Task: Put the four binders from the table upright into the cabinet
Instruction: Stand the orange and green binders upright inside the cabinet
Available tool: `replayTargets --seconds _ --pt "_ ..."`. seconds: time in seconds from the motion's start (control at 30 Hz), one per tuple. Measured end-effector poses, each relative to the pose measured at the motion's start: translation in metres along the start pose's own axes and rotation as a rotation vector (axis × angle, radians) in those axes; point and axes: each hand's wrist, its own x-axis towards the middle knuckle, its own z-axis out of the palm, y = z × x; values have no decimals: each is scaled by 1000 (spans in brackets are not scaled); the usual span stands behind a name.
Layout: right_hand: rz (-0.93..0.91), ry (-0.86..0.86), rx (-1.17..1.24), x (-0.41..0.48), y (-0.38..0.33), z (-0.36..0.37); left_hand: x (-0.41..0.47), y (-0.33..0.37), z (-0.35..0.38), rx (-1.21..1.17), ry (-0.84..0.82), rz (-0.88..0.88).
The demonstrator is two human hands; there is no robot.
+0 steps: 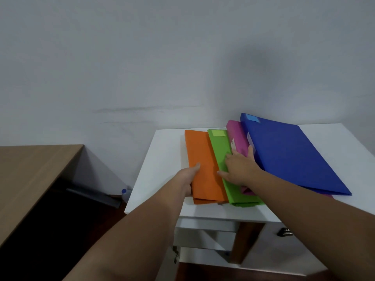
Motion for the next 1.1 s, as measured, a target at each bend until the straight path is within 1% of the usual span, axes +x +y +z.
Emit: replayTargets --seconds 0.1,0.23,0.27,0.33,0.37,0.43,0.5,0.57,0.63,0.77,0.87,0.93,0.97,1.03,1.1 --pt "13 36 91 -4 2 -6 -5 14 -3 -6 26 99" --pt "-7 92 202 -11 6 -12 -16 31 -27 96 122 223" --pt "-40 71 237 -14 7 -13 -18 34 -36 116 156 235" --pt "-162 -44 298 -25 10 -10 -21 40 -53 132 201 237" --pt "-225 -118 268 -31 10 -7 -23 42 -60 136 211 227" --pt "-306 -222 77 -43 11 6 -24 42 -72 138 215 200" --pt "-309 -230 -77 -50 11 18 -22 39 -79 137 208 180" --pt "-281 -146 -137 -53 7 23 -21 33 -83 122 195 179" --pt "-285 -46 -148 -54 3 24 -21 28 -86 110 183 179" --pt "-358 115 -133 -50 -7 25 -20 18 -91 100 156 161" --pt "-395 224 -109 -47 -28 18 -19 8 -88 113 161 174" --pt "-457 355 -43 -49 -44 8 -17 2 -84 88 147 192" --pt "-495 434 7 -51 -52 4 -16 0 -82 51 113 191" --pt "-595 594 125 -52 -65 3 -16 0 -78 -38 -31 139" --pt "-708 658 218 -54 -81 7 -18 5 -77 -68 -177 60"
